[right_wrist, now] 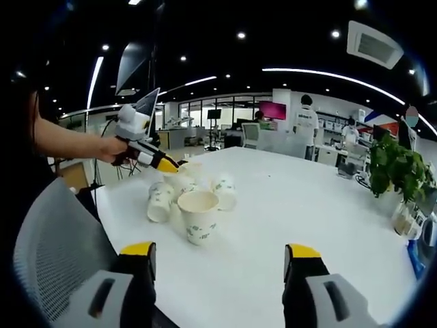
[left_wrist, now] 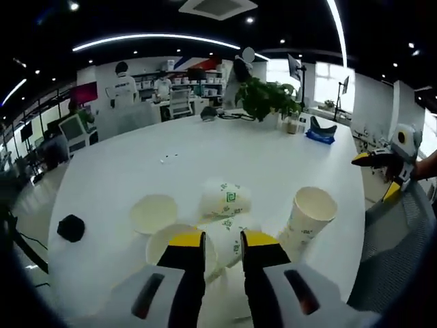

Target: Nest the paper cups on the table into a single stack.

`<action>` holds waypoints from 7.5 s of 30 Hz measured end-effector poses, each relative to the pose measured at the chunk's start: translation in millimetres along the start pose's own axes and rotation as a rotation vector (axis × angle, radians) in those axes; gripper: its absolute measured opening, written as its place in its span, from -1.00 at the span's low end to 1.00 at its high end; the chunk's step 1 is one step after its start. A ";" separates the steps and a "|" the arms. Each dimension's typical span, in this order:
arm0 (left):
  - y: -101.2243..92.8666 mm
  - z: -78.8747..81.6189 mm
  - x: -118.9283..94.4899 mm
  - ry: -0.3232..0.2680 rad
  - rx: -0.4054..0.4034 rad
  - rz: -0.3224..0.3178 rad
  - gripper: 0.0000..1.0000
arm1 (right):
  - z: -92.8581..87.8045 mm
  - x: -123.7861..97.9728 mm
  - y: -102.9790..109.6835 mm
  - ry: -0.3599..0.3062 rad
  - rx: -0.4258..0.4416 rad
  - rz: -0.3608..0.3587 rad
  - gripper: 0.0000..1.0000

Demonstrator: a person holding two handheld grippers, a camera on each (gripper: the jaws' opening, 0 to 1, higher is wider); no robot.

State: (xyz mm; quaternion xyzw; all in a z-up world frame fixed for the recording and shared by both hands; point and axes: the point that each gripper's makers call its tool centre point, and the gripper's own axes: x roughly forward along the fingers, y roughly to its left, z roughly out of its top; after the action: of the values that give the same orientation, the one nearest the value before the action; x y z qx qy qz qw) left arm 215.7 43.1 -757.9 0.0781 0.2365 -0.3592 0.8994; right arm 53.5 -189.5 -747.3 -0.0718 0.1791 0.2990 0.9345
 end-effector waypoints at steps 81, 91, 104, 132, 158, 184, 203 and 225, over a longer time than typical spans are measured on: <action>-6.0 49.6 -51.3 -0.046 0.011 0.048 -1.00 | -2.3 0.3 -1.5 0.011 0.004 -0.007 0.71; -55.1 79.9 -49.4 -0.073 0.066 -0.038 -1.00 | -2.6 0.2 -1.9 0.013 0.007 -0.009 0.70; -80.2 82.1 -34.3 -0.069 0.107 -0.135 -1.00 | -4.1 0.2 -2.2 0.020 0.012 -0.009 0.71; -145.6 81.2 -7.7 -0.042 0.210 -0.288 -1.00 | -6.7 0.0 -3.8 0.029 0.013 -0.014 0.69; -172.0 57.9 9.5 0.022 0.273 -0.351 -1.00 | -4.5 0.3 -3.0 0.026 0.019 -0.018 0.69; -188.2 16.6 43.1 0.129 0.169 -0.444 -1.00 | -7.6 -0.2 -3.3 0.035 0.024 -0.015 0.68; -194.6 8.3 54.5 0.152 0.134 -0.476 -0.98 | -8.6 -1.2 -7.2 0.037 0.033 -0.031 0.67; -185.8 21.1 48.8 0.065 0.151 -0.433 -0.76 | -6.5 -0.9 -6.3 0.032 0.034 -0.032 0.67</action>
State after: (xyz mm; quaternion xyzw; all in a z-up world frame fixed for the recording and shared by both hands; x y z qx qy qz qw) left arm 127.3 -128.8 -757.5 0.1044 0.2490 -0.5576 0.7849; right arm 54.6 -196.7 -752.8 -0.0634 0.1977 0.2796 0.9374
